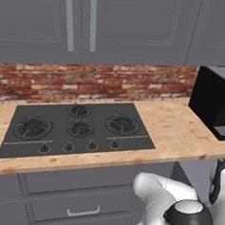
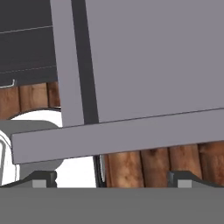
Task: Take the tongs from the drawer on the right and place them on the dining counter next to the tray containing the kebab skewer.
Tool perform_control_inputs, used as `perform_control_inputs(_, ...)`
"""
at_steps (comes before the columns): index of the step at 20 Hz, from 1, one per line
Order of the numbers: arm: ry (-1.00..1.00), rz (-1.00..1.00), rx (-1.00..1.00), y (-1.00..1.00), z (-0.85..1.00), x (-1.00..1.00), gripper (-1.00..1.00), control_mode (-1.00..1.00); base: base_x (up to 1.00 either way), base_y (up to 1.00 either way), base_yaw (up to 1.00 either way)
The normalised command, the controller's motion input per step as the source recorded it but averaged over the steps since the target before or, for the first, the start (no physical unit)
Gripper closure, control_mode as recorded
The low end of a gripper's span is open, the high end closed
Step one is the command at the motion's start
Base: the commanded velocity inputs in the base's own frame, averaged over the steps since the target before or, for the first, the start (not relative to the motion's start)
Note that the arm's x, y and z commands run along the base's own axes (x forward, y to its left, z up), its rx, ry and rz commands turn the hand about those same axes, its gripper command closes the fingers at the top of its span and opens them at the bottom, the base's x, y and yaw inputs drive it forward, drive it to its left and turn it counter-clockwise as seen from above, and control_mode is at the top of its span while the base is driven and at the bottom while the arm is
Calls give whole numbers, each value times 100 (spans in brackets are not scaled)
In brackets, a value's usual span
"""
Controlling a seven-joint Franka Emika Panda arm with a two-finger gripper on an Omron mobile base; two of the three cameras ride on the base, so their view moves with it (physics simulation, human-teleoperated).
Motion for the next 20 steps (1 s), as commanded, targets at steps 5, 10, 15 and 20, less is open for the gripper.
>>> perform_control_inputs(5,0,0,-2,18,17,17,-100,-100,0,0,0)
perform_control_inputs(10,0,0,0,17,-7,38,-100,-100,0,0,0)
perform_control_inputs(15,0,2,0,4,-8,31,-100,-100,0,0,0)
perform_control_inputs(20,0,7,0,-16,-18,9,-100,-100,0,0,0)
